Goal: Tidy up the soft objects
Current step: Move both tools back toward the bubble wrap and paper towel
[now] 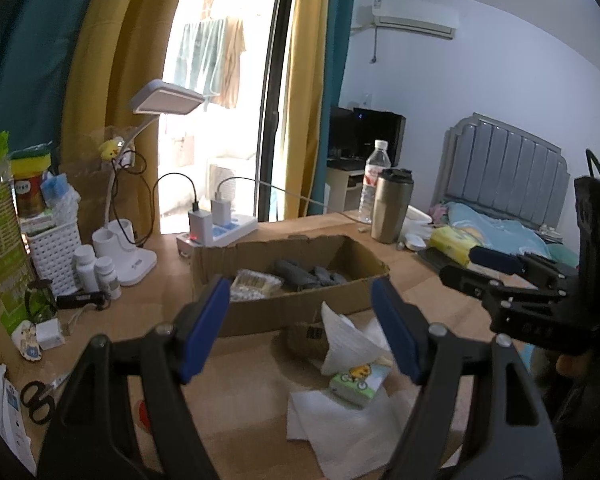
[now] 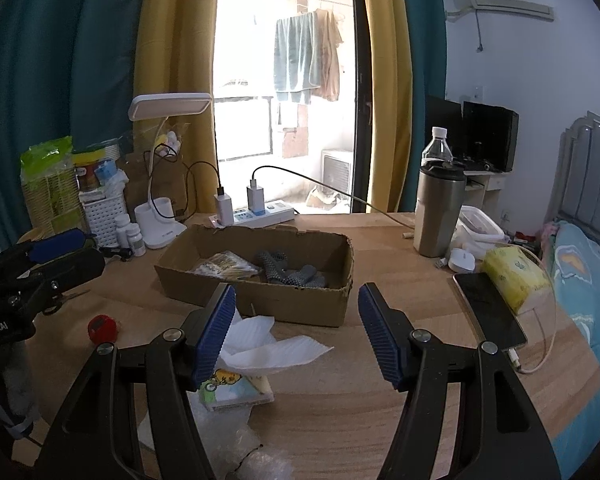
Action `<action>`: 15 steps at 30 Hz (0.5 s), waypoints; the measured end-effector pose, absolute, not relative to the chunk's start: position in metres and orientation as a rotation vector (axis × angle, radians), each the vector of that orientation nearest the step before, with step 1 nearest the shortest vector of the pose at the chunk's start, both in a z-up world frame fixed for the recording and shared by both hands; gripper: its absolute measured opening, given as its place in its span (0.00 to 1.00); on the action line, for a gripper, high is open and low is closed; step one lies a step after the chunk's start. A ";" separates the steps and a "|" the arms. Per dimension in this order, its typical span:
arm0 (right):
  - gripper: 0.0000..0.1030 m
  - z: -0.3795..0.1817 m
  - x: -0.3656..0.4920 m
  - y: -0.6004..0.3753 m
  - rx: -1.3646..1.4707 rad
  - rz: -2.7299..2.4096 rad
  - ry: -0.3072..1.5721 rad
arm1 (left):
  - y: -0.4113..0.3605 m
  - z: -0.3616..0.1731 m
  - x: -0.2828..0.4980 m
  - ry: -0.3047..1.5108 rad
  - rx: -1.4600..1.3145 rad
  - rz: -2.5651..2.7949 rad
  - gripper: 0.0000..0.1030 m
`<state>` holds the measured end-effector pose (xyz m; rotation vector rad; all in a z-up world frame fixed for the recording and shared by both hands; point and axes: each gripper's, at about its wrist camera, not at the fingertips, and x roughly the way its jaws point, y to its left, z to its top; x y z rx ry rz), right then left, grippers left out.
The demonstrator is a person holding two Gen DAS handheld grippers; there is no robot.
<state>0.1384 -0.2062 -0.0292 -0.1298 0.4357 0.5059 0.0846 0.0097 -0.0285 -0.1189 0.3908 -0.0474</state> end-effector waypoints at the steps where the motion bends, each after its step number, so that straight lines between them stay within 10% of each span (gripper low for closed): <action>1: 0.65 -0.029 0.136 -0.207 -0.129 0.506 0.432 | 0.009 -0.028 0.082 0.390 -0.118 -0.048 0.72; 15: 0.65 -0.048 0.115 -0.216 -0.132 0.505 0.458 | 0.002 -0.038 0.057 0.395 -0.120 -0.053 0.72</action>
